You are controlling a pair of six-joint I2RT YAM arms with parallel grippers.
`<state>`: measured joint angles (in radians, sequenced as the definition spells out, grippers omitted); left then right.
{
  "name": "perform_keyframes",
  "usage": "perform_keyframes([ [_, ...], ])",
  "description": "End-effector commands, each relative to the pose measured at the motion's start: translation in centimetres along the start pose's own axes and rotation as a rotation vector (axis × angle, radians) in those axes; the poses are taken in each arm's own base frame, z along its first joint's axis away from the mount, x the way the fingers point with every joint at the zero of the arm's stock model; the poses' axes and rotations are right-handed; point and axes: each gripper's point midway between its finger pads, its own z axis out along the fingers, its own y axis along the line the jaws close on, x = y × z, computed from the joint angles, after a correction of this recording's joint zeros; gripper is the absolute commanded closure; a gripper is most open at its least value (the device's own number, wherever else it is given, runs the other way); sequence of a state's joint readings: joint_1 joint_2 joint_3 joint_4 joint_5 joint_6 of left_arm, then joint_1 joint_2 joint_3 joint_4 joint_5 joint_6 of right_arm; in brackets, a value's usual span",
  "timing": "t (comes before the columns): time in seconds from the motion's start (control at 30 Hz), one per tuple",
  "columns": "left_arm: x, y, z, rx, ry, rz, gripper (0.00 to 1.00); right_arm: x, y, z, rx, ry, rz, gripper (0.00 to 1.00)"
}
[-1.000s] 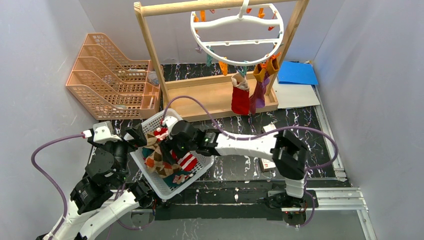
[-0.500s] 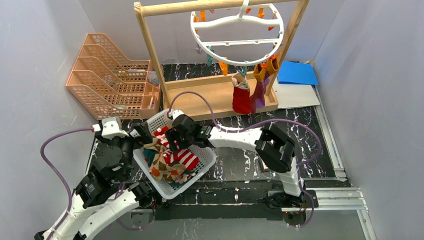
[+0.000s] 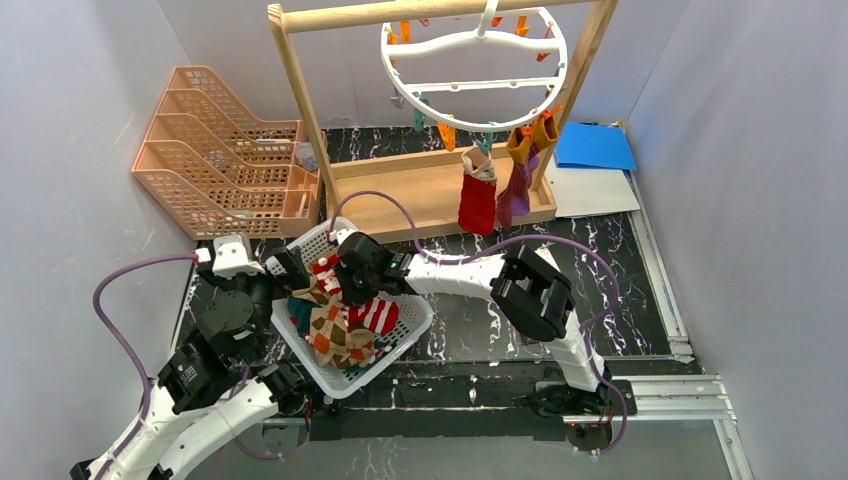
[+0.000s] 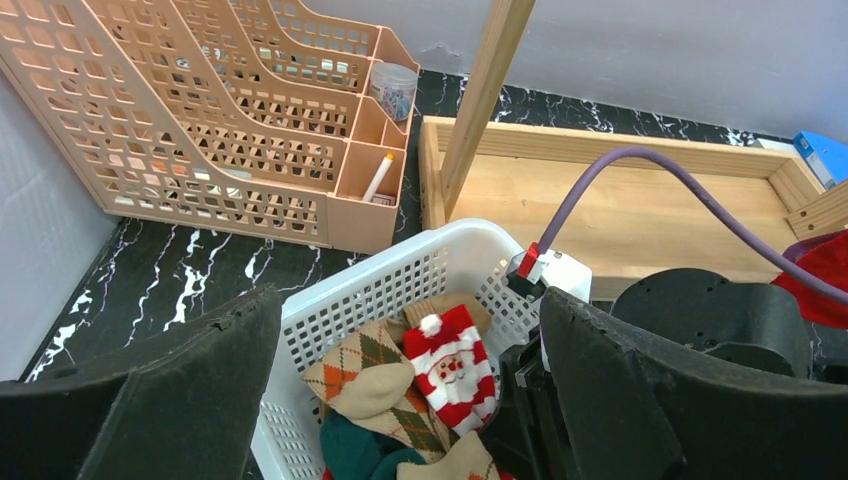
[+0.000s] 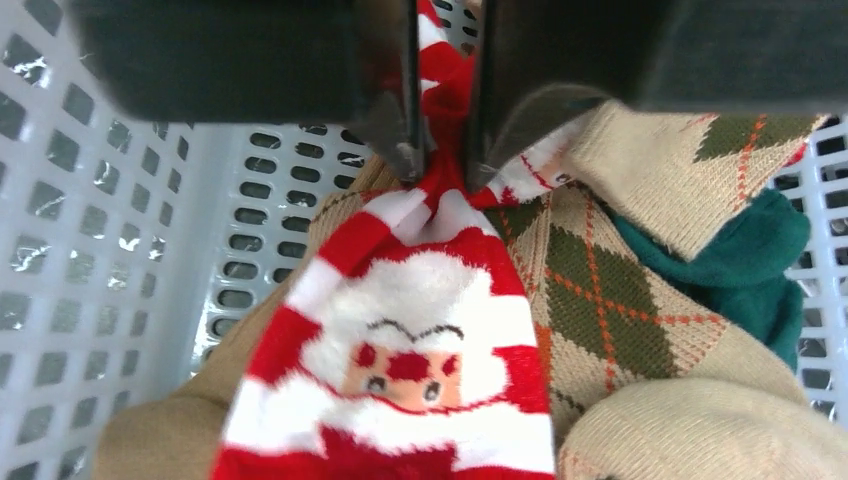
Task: Clip the socks to the hanger
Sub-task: Pick up the sock from the bin.
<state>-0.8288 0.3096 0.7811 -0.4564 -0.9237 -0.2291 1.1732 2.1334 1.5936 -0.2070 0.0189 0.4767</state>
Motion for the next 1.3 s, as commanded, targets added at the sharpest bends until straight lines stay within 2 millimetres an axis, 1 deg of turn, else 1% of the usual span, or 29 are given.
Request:
perform_keyframes([
  [0.0,-0.1,0.1,0.0,-0.006,-0.011,-0.031,0.02,-0.7,3.0,-0.9,-0.136,-0.017,-0.021,0.87],
  [0.03,-0.1,0.1,0.0,-0.006,-0.012,-0.031,0.02,-1.0,3.5,-1.3,-0.163,-0.029,-0.031,0.96],
  [0.07,-0.2,0.2,-0.1,-0.008,-0.015,-0.032,0.02,-1.5,4.1,-1.9,-0.188,-0.053,-0.043,0.99],
  [0.23,-0.8,0.7,-0.4,-0.013,-0.03,-0.039,0.02,-5.1,7.3,-6.5,-0.29,-0.233,-0.135,0.99],
  [0.4,-1.0,1.3,-0.5,-0.032,-0.041,-0.042,0.02,-7.0,9.6,-9.6,-0.321,-0.371,-0.208,0.99],
  [0.47,-0.9,1.5,-0.6,-0.042,-0.048,-0.05,0.01,-7.9,10.0,-10.5,-0.314,-0.423,-0.227,0.99],
  [0.57,-0.9,1.8,-0.5,-0.051,-0.07,-0.044,0.01,-8.6,9.7,-11.1,-0.285,-0.456,-0.254,0.99],
  [0.67,-1.0,1.8,-0.2,-0.061,-0.087,-0.013,0.01,-9.3,8.6,-11.5,-0.216,-0.49,-0.282,0.99],
  [0.9,-2.1,1.0,1.0,-0.093,-0.121,0.113,0.02,-9.4,7.2,-13.0,-0.171,-0.585,-0.384,0.99],
  [0.97,-2.5,0.8,1.3,-0.104,-0.129,0.129,0.02,-9.5,6.9,-13.6,-0.162,-0.61,-0.409,0.99],
  [1.0,-2.6,0.6,1.5,-0.106,-0.129,0.14,0.02,-9.2,7.1,-13.9,-0.183,-0.608,-0.429,0.99],
  [1.07,-2.6,0.2,1.7,-0.101,-0.131,0.149,0.02,-8.1,7.5,-13.7,-0.218,-0.57,-0.484,0.99],
  [1.2,-2.2,-0.3,2.0,-0.082,-0.127,0.166,0.02,-3.9,7.7,-12.8,-0.312,-0.426,-0.526,0.99],
  [1.23,-2.1,-0.3,2.0,-0.081,-0.126,0.165,0.02,-3.3,7.6,-12.8,-0.322,-0.403,-0.524,0.99],
  [1.27,-2.0,-0.3,2.0,-0.082,-0.124,0.159,0.02,-2.7,7.6,-12.7,-0.326,-0.382,-0.519,0.9],
])
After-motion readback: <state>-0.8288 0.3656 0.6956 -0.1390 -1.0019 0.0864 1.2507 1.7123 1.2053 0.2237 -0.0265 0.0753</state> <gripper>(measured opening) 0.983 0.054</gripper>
